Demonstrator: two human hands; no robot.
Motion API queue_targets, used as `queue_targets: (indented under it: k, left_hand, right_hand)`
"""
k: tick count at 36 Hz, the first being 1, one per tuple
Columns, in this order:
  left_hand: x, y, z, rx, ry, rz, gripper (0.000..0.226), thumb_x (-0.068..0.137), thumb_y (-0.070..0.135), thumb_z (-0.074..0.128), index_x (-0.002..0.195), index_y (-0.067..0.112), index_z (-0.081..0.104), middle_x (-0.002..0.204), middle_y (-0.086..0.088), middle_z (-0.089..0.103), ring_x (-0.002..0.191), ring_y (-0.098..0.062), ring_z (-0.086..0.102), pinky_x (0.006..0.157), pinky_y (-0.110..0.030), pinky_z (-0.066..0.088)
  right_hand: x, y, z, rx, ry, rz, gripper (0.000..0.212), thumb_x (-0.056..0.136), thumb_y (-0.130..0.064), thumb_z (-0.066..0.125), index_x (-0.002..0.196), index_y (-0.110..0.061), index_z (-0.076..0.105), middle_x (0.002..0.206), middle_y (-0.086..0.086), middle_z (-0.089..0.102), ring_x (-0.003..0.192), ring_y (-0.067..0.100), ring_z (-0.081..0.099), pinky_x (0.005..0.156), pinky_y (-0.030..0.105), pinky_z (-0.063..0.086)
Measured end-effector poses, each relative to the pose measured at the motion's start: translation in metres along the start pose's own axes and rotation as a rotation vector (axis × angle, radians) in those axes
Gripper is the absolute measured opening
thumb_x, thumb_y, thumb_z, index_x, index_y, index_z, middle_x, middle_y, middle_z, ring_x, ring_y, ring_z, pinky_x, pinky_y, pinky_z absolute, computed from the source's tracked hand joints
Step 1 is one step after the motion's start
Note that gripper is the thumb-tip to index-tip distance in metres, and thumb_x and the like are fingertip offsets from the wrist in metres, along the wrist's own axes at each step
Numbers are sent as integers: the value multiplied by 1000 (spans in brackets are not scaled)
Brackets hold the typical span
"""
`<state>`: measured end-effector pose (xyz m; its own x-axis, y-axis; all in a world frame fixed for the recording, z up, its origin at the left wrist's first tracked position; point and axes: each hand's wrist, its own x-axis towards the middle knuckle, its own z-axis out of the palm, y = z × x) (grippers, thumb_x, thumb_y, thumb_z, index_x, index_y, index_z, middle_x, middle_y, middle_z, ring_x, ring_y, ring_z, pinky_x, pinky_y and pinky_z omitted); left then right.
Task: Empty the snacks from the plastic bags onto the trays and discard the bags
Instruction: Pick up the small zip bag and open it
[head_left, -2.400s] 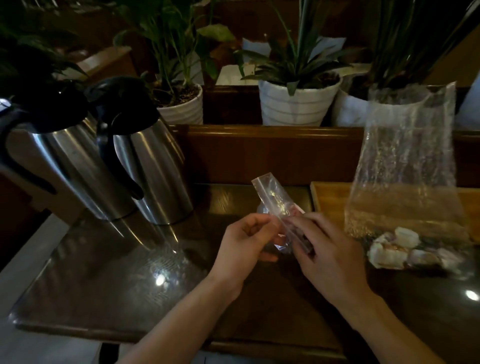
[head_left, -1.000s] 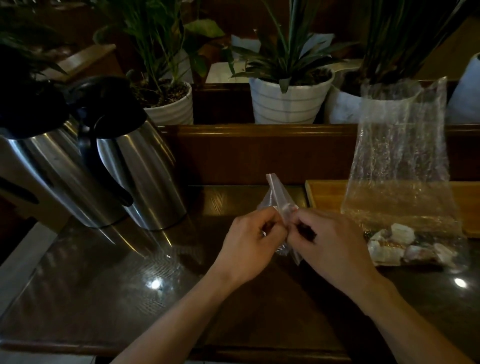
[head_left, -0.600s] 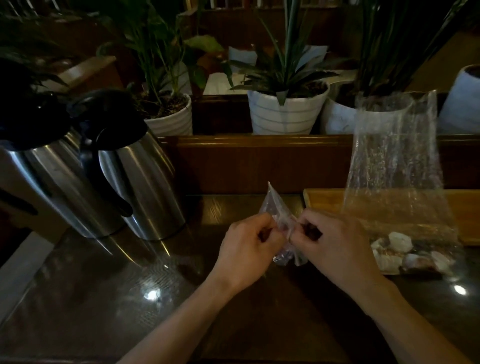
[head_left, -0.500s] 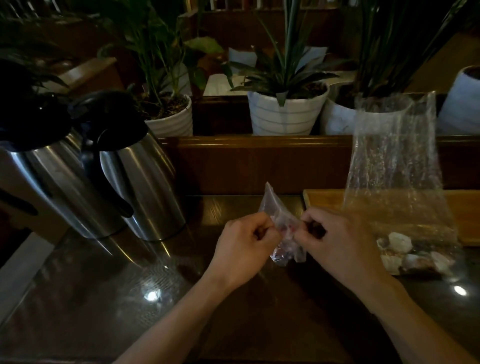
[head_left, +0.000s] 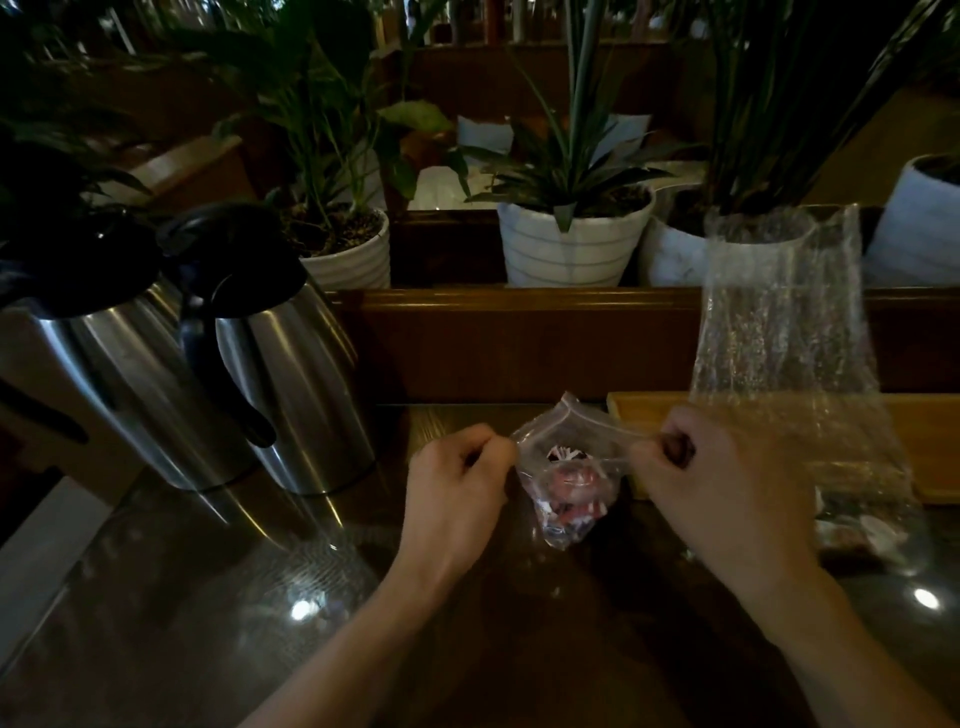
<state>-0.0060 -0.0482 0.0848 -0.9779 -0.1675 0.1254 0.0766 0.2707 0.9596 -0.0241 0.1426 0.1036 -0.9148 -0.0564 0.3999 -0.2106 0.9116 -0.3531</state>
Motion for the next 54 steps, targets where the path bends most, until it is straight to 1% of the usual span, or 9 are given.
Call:
queue_targets:
  k: [10, 17, 21, 28, 32, 37, 43, 50, 54]
  left_hand:
    - [-5, 9, 7, -97, -39, -3, 38, 93, 15, 45, 55, 18, 51, 50, 7, 50, 52, -14, 46, 46, -17, 36]
    - [0, 10, -8, 64, -101, 71, 36, 95, 18, 48, 59, 19, 56, 49, 8, 49, 44, -6, 41, 44, -22, 33]
    - [1, 13, -12, 79, -93, 60, 36, 94, 18, 48, 59, 15, 56, 46, 9, 47, 44, -6, 40, 45, -18, 33]
    - [8, 25, -12, 52, -155, 82, 38, 94, 18, 47, 58, 12, 56, 59, -10, 53, 54, -19, 46, 55, -32, 38]
    - [14, 30, -6, 29, -225, 42, 38, 95, 16, 48, 58, 13, 55, 55, 6, 52, 54, -10, 48, 51, -18, 38]
    - [17, 29, -2, -44, -225, 14, 30, 95, 15, 49, 67, 7, 57, 66, -9, 50, 62, -20, 47, 59, -31, 39]
    - [11, 5, -5, -49, -190, 35, 31, 98, 26, 47, 83, 3, 62, 71, -1, 57, 67, -15, 54, 62, -24, 44]
    - [-3, -40, -2, 139, -327, 9, 29, 85, 56, 49, 104, 35, 57, 101, 16, 60, 96, -3, 59, 82, -20, 49]
    - [-4, -63, 2, 498, -411, -26, 78, 69, 61, 70, 134, 44, 32, 133, 17, 39, 124, -7, 41, 104, -35, 43]
  right_hand:
    - [-2, 1, 2, -2, -10, -408, 41, 66, -1, 71, 102, -20, 66, 110, 2, 50, 94, 18, 45, 71, 24, 40]
    - [3, 20, -4, -175, -99, -256, 25, 84, -26, 59, 104, -22, 74, 111, 0, 59, 101, 24, 48, 78, 43, 50]
    - [4, 19, -15, -187, -117, -212, 43, 88, -50, 39, 96, -29, 75, 110, -4, 59, 101, 22, 49, 79, 44, 48]
    - [8, 5, -27, -184, -98, -440, 59, 80, -73, 41, 99, -30, 75, 126, -1, 56, 111, 26, 44, 84, 45, 45]
    - [12, -6, -20, -130, -83, -597, 43, 77, -55, 62, 104, -23, 72, 112, -3, 65, 102, 23, 54, 77, 44, 49]
    - [22, -13, -16, -117, -247, -603, 27, 80, -44, 54, 93, -26, 70, 86, -11, 69, 83, 10, 63, 72, 31, 45]
    - [25, -12, -22, 15, -272, -509, 18, 83, -40, 62, 94, -29, 71, 86, -16, 69, 73, -5, 56, 66, 9, 37]
    - [30, -14, -23, 179, -263, -331, 11, 82, -37, 68, 91, -31, 72, 78, -22, 64, 69, -7, 59, 62, 13, 44]
    - [34, -15, -24, 296, -220, -228, 7, 81, -31, 72, 88, -30, 73, 74, -20, 64, 67, -5, 60, 58, 13, 42]
